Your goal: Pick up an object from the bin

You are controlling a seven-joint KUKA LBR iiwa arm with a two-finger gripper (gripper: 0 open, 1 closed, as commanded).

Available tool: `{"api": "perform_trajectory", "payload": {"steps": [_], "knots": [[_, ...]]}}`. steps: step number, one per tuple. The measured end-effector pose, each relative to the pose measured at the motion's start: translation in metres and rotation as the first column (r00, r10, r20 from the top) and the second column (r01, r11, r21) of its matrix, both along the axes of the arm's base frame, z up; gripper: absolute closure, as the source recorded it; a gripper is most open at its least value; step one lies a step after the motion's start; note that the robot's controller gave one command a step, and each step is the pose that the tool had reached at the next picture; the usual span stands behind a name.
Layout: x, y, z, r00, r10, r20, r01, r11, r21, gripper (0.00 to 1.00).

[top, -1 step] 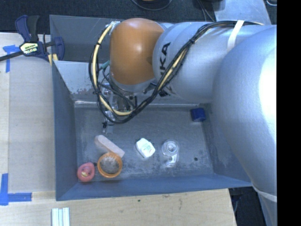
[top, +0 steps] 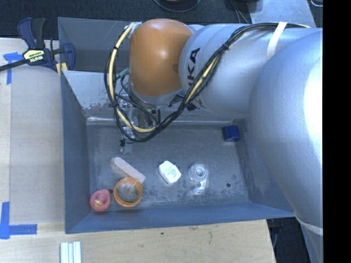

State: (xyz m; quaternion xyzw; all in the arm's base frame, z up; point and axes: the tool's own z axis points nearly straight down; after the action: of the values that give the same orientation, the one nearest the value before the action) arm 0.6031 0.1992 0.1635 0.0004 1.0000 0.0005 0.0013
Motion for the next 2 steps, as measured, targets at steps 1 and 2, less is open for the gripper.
{"api": "perform_trajectory", "payload": {"steps": [1, 2], "knots": [[-0.097, -0.005, -0.095, 0.963, 0.269, -0.013, -0.269, 0.963, 0.000, 0.00], [-0.090, 0.001, -0.030, 0.972, 0.234, 0.003, -0.234, 0.972, 0.000, 0.00]]}}
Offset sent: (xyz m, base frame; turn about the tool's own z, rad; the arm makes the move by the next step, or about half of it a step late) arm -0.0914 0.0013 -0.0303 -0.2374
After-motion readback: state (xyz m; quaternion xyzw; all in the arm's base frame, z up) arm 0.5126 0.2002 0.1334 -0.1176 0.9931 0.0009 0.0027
